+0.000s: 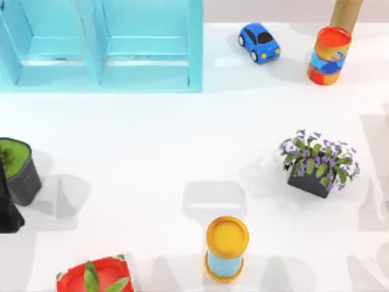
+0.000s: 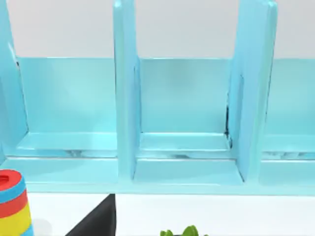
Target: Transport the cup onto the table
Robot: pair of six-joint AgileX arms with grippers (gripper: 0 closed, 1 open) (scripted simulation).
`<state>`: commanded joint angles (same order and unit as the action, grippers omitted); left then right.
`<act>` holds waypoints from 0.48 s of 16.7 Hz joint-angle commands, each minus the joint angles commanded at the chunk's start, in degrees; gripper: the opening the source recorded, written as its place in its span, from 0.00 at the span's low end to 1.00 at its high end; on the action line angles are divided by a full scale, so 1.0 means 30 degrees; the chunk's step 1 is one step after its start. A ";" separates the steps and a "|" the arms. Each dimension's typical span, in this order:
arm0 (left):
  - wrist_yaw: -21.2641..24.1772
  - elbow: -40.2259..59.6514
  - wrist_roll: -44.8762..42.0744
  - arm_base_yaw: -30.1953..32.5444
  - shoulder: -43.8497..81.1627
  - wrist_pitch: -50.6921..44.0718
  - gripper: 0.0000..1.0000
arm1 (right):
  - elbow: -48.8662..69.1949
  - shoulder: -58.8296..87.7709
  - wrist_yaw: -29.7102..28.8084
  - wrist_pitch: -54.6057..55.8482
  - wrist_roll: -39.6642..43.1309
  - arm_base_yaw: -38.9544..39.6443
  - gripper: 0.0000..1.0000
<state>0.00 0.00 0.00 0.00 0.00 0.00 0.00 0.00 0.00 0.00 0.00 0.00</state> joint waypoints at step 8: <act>0.0000 0.0000 0.0000 0.0000 0.0000 0.0000 1.00 | 0.3805 0.4253 -0.0040 -0.3916 0.2220 -0.2271 1.00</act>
<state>0.00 0.00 0.00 0.00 0.00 0.00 11.42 12.76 -0.12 -11.75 6.66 -6.81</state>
